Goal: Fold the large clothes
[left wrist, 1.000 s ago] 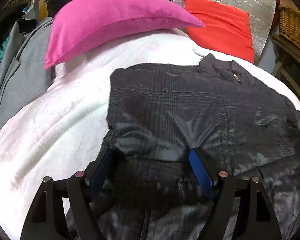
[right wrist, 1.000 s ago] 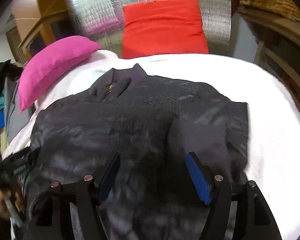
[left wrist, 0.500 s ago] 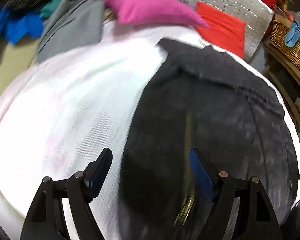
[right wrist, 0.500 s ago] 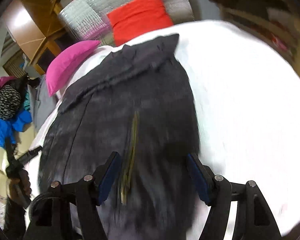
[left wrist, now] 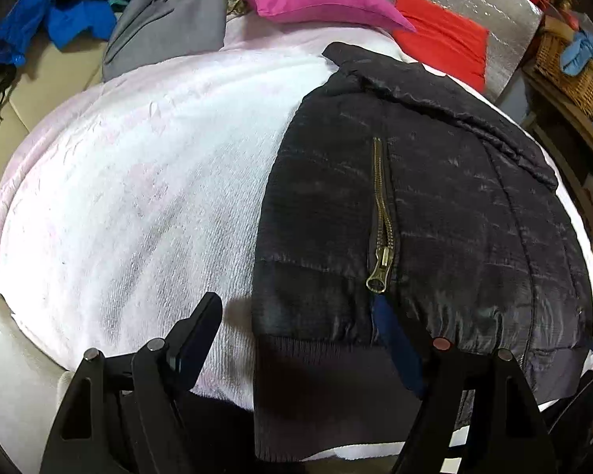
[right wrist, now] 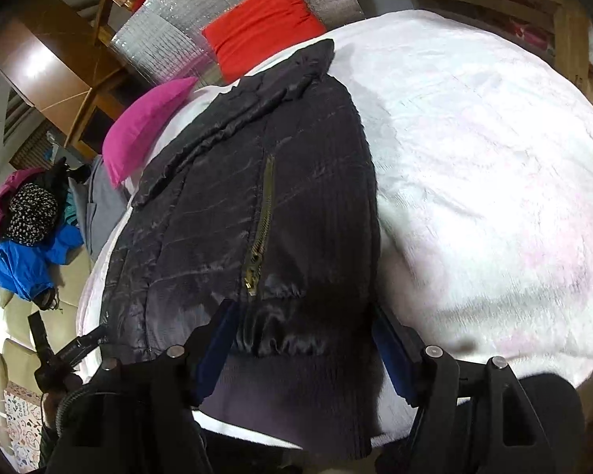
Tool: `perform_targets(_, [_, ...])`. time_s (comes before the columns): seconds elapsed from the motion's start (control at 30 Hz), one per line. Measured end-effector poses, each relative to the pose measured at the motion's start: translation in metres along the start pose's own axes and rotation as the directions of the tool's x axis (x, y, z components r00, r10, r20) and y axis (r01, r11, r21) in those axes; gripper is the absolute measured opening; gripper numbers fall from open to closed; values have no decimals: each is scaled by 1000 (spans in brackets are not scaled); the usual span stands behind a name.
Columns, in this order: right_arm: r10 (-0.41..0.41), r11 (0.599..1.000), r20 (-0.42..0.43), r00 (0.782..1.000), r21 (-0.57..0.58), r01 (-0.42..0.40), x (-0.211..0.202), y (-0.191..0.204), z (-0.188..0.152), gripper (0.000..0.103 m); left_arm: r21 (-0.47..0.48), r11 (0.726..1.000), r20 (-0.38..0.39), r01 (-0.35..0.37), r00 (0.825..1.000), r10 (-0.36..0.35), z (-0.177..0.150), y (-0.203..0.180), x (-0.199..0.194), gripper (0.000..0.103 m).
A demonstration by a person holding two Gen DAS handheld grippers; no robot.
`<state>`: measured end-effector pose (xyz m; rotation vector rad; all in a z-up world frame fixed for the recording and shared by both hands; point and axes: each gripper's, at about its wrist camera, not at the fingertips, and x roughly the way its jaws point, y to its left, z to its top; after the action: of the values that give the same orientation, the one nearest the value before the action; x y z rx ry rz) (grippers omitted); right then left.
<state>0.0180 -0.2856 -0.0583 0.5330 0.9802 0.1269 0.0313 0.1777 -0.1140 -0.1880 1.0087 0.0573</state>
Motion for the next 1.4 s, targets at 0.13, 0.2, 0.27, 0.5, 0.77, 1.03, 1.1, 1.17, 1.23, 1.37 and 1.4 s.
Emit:
perform_targets(0.13, [0, 1000, -31, 1000, 1, 0, 6, 0, -15, 71, -12, 1000, -8, -8, 1000, 8, -7, -3, 3, 80])
perform_targets(0.2, [12, 1000, -30, 999, -5, -12, 5, 4, -18, 71, -18, 1000, -9, -7, 1000, 7, -10, -3, 3, 80])
perform_targets(0.27, [2, 1000, -32, 999, -13, -3, 5, 6, -20, 69, -25, 1000, -1, 2, 1000, -2, -10, 1, 2, 80])
perform_targets(0.5, [7, 1000, -14, 1000, -12, -8, 0, 7, -19, 66, -28, 999, 8, 23, 1000, -22, -13, 8, -5, 80])
perform_targets(0.77, [-8, 998, 2, 1000, -64, 8, -11, 15, -18, 41, -4, 1000, 5, 12, 1000, -12, -16, -2, -7, 50])
perform_targets(1.03, [-24, 999, -21, 1000, -28, 23, 4, 5, -26, 44, -2, 1000, -20, 4, 1000, -4, -12, -4, 2, 53])
perform_targets(1.1, [-21, 999, -26, 999, -30, 20, 6, 5, -25, 44, -16, 1000, -22, 10, 1000, -10, -11, -4, 4, 53])
perform_targets(1.17, [-17, 999, -30, 999, -30, 16, 6, 4, -26, 44, -12, 1000, -20, 5, 1000, -5, -11, -6, 5, 53])
perform_targets(1.23, [-19, 999, -30, 999, -29, 18, 6, 4, -27, 41, -2, 1000, -16, -2, 1000, 2, -11, -8, 6, 53])
perform_targets(1.37, [-24, 999, -29, 999, -31, 23, 3, 5, -27, 32, -8, 1000, -24, 0, 1000, 0, -10, -8, 7, 53])
perform_targets(1.4, [-19, 999, -28, 999, -30, 18, 1, 5, -26, 30, -4, 1000, -24, -2, 1000, 2, -10, -8, 7, 53])
